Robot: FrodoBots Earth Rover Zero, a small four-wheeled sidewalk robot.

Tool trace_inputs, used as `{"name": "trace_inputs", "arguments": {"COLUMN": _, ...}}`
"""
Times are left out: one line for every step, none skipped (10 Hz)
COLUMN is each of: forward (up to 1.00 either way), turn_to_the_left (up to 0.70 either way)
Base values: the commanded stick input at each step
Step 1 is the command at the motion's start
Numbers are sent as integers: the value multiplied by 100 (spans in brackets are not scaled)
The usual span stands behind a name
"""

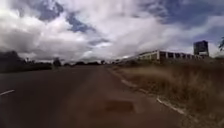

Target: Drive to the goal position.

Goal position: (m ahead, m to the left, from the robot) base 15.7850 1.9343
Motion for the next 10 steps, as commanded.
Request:
{"name": "trace_inputs", "arguments": {"forward": 70, "turn_to_the_left": 1}}
{"name": "trace_inputs", "arguments": {"forward": 70, "turn_to_the_left": 1}}
{"name": "trace_inputs", "arguments": {"forward": 70, "turn_to_the_left": 1}}
{"name": "trace_inputs", "arguments": {"forward": 70, "turn_to_the_left": 1}}
{"name": "trace_inputs", "arguments": {"forward": 70, "turn_to_the_left": 1}}
{"name": "trace_inputs", "arguments": {"forward": 70, "turn_to_the_left": 1}}
{"name": "trace_inputs", "arguments": {"forward": 70, "turn_to_the_left": 1}}
{"name": "trace_inputs", "arguments": {"forward": 70, "turn_to_the_left": 1}}
{"name": "trace_inputs", "arguments": {"forward": 70, "turn_to_the_left": 1}}
{"name": "trace_inputs", "arguments": {"forward": 70, "turn_to_the_left": 1}}
